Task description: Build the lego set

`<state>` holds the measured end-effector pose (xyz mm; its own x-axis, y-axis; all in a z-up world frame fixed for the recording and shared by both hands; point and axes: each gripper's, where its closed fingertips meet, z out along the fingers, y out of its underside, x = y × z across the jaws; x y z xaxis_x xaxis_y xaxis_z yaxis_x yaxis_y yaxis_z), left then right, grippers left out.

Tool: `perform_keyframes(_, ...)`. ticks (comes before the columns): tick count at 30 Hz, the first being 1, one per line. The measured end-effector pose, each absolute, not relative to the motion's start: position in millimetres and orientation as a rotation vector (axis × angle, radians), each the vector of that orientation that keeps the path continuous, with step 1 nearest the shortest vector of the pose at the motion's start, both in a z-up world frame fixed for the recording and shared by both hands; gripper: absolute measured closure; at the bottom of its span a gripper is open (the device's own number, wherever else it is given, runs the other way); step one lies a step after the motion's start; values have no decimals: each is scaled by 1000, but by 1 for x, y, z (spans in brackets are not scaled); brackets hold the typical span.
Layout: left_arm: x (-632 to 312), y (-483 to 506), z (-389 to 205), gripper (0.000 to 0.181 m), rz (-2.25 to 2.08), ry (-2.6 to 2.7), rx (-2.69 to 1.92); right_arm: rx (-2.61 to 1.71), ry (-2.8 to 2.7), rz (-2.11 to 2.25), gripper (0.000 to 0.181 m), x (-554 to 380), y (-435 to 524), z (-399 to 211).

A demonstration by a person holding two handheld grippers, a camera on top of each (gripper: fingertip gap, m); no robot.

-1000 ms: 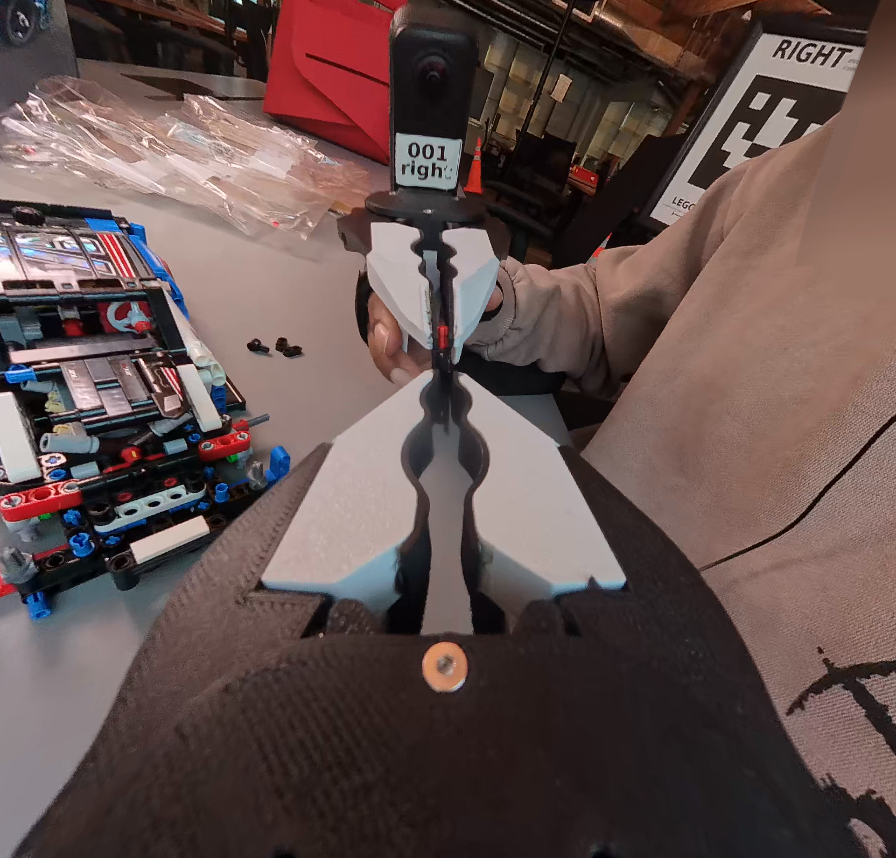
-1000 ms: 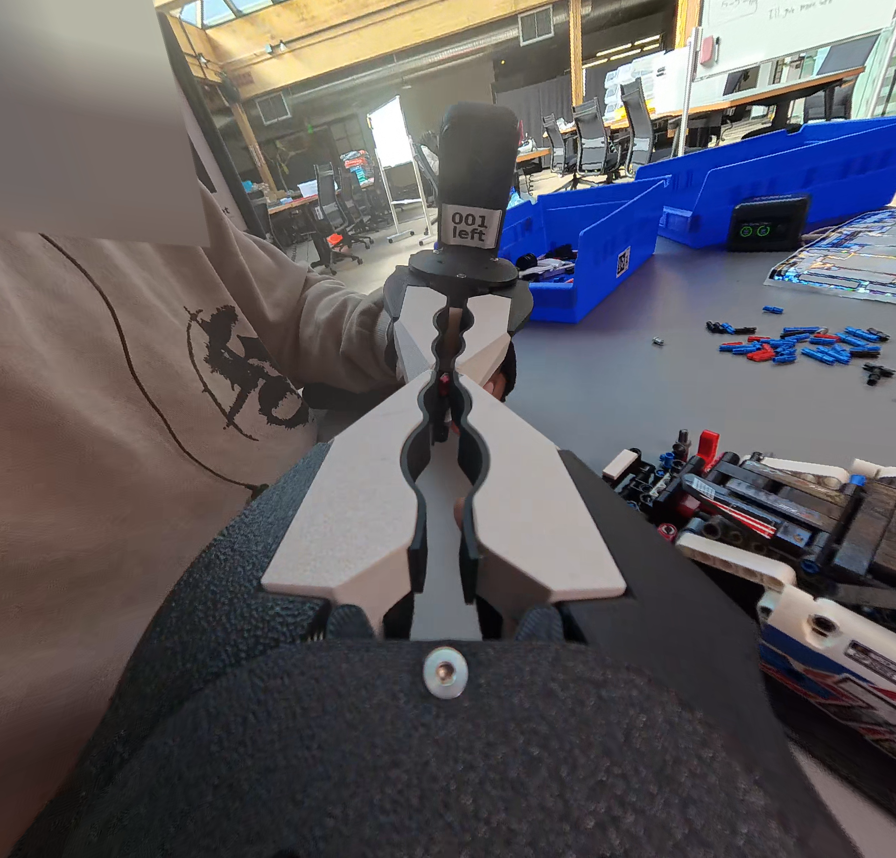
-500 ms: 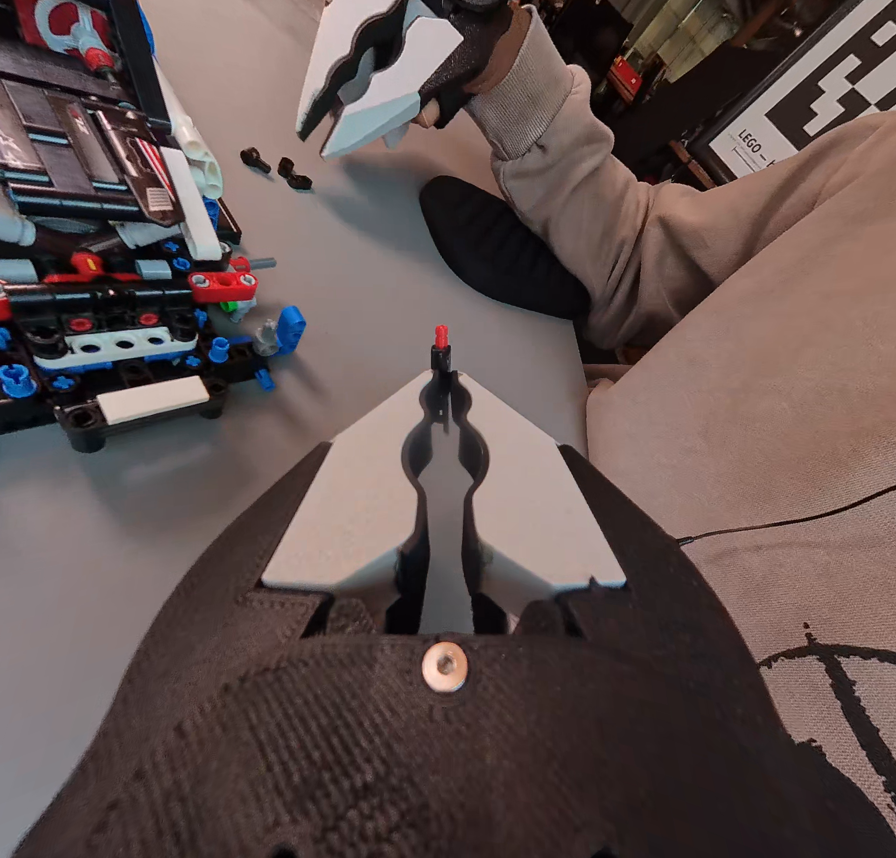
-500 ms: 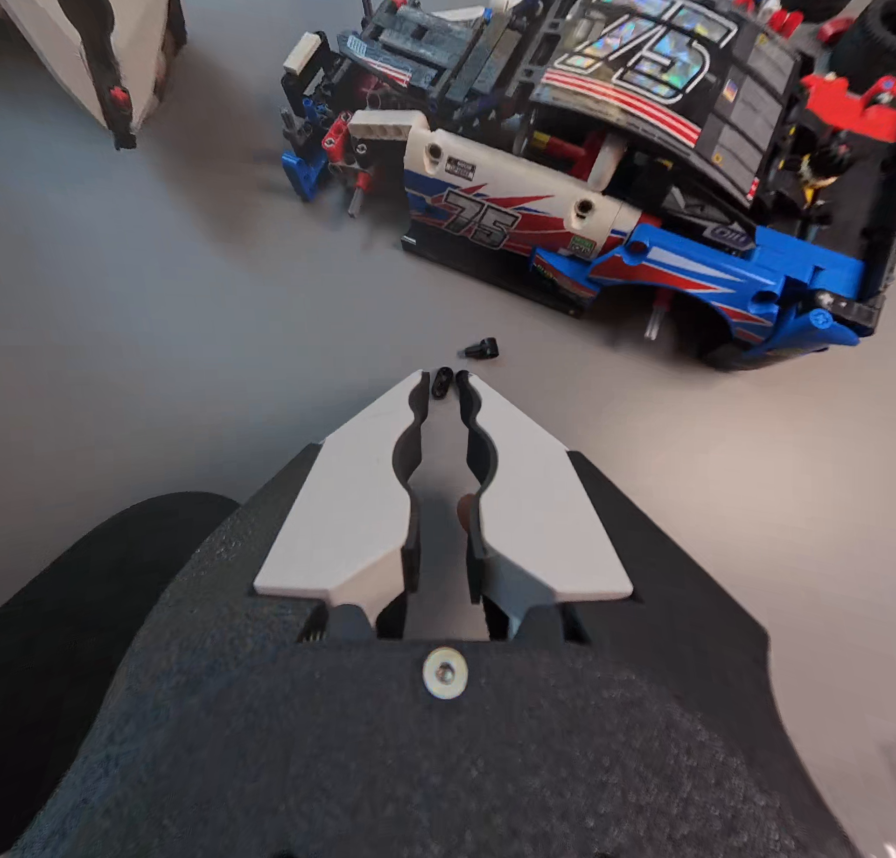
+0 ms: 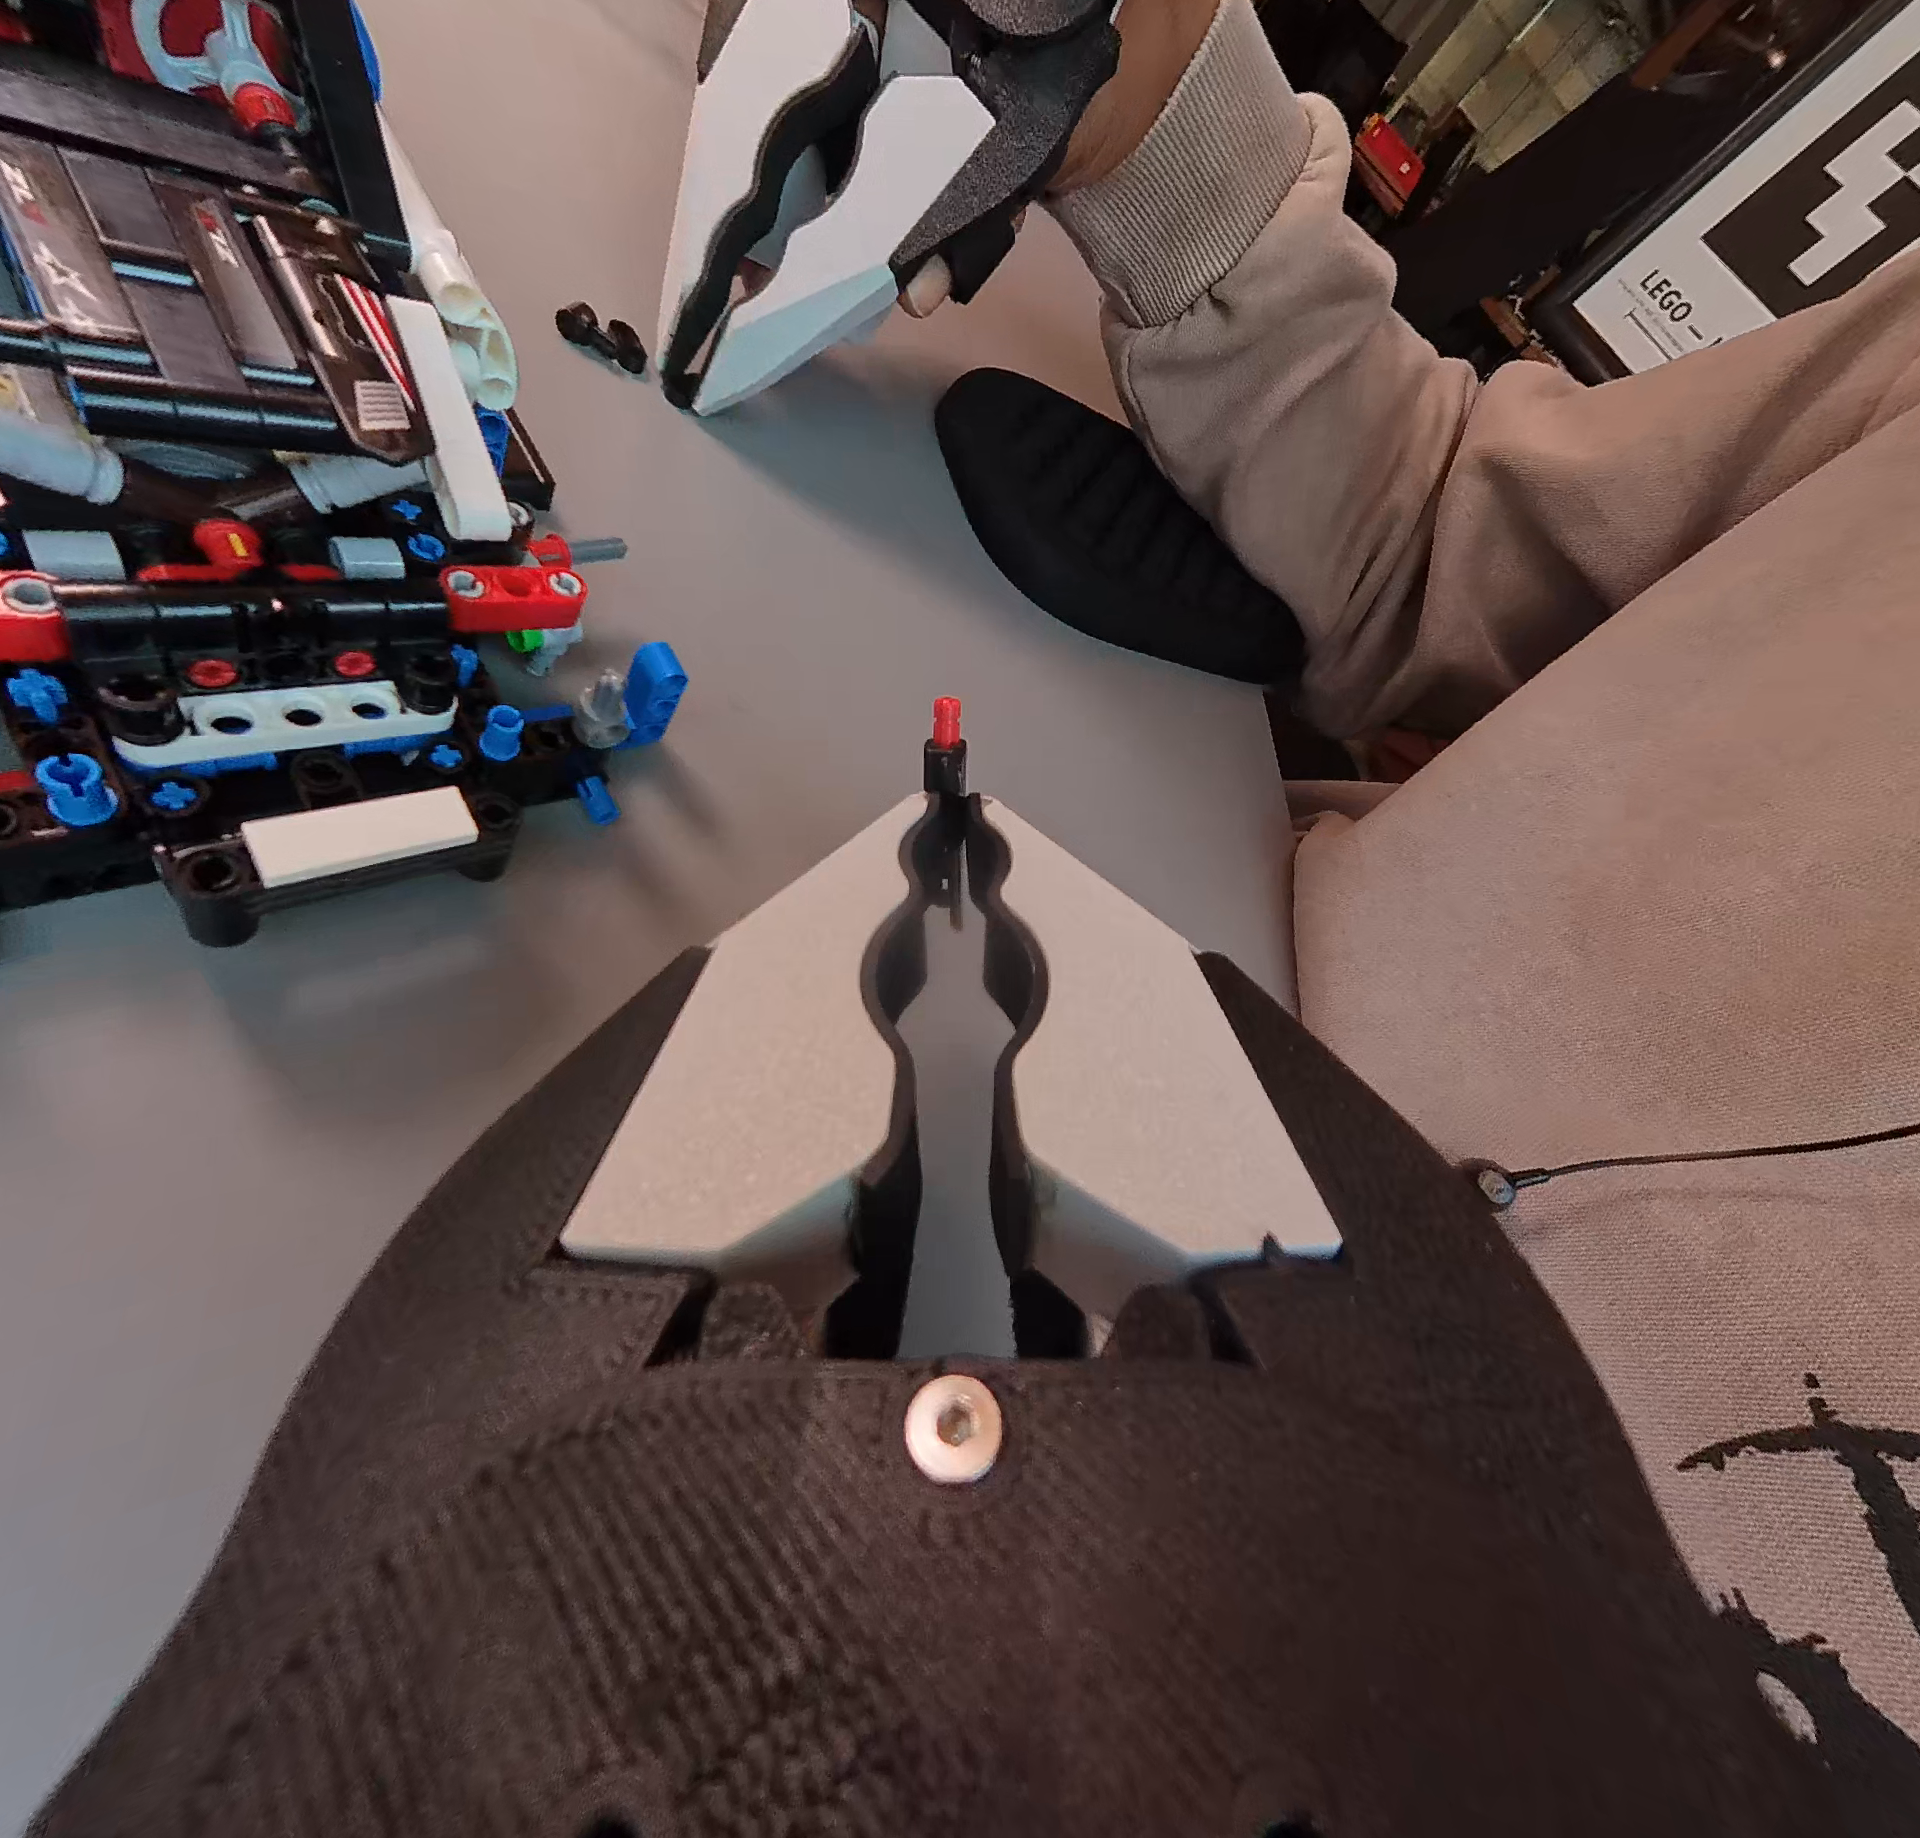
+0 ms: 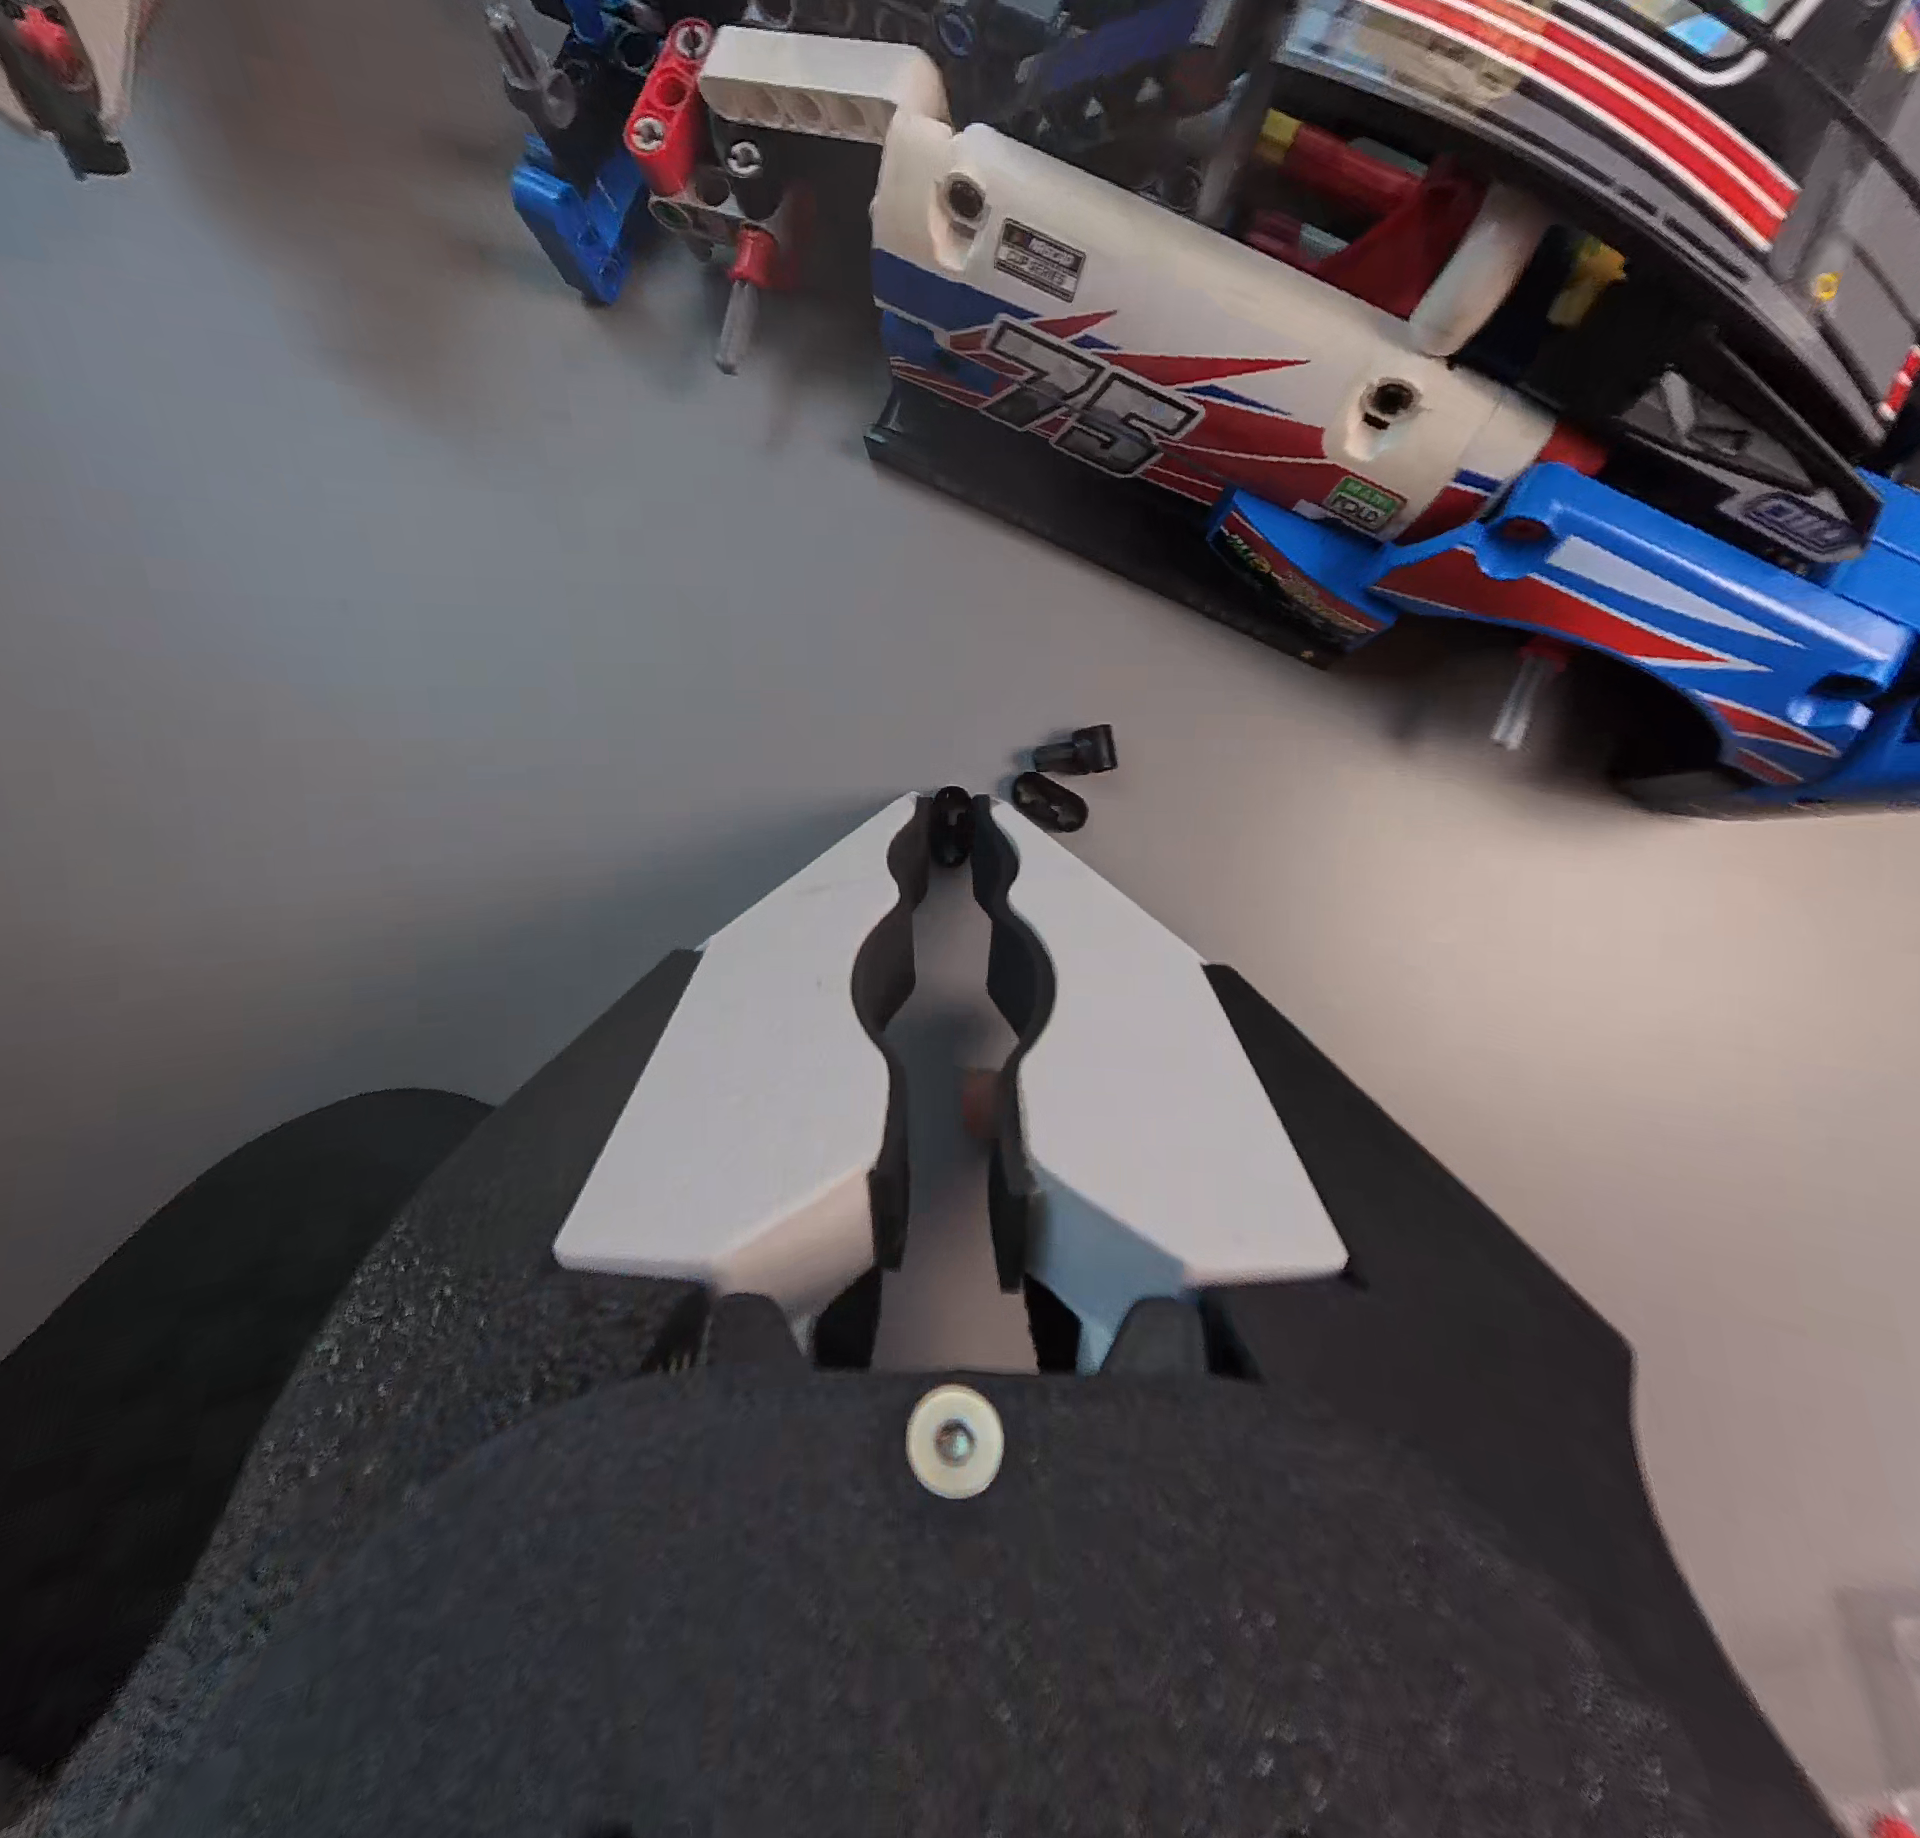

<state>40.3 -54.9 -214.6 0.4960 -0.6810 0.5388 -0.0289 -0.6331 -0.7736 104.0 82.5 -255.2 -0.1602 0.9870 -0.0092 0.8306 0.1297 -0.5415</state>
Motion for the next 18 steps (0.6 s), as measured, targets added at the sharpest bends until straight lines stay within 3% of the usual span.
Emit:
perform_keyframes(6, 45, -62, -216, 180, -1113, 684, -2013, -1352, -2025, 1422, 176, 51, -22, -185)
perform_keyframes(18, 43, -64, -214, 180, -1062, 724, -2010, -1377, -2023, 1688, 176, 33, -57, -192)
